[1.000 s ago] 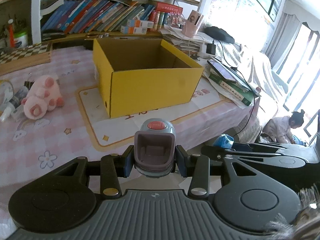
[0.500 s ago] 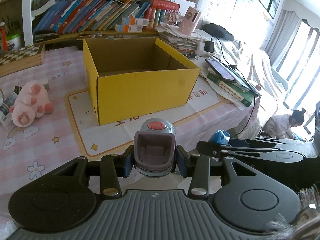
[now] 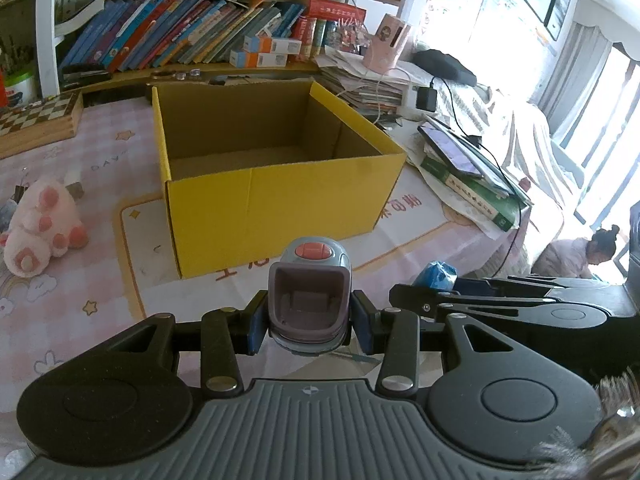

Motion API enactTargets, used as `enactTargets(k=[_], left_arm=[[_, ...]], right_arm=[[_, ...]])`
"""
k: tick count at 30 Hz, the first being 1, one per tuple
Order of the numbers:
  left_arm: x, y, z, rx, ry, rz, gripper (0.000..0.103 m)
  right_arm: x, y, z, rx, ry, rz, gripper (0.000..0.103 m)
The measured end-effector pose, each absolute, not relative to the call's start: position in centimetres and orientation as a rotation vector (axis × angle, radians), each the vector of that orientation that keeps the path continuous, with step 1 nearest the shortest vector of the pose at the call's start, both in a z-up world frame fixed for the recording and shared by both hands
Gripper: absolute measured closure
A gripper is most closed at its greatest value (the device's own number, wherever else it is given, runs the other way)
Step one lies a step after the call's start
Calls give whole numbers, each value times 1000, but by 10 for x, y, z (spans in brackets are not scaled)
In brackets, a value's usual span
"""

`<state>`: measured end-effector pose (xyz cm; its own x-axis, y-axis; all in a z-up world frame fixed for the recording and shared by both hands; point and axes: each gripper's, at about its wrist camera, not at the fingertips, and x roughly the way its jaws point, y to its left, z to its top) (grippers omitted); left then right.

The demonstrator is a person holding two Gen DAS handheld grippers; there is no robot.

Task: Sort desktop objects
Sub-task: 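Lift the blue bag with the right gripper while the left gripper carries the toy truck toward the yellow box, then lower the blue bag into the yellow box and open the right gripper while the left gripper lowers the truck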

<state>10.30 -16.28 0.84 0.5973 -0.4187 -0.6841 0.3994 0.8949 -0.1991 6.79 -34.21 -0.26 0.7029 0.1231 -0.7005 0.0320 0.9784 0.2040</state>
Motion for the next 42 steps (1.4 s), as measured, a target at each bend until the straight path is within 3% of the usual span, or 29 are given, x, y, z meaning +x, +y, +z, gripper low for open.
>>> enactTargets(k=[24, 42], left_arm=[[137, -191, 29, -8, 710, -422, 63], [198, -195, 51, 46, 636, -341, 63]], right_arm=[[119, -372, 17, 161, 722, 137, 63], [192, -366, 52, -48, 596, 303, 63]])
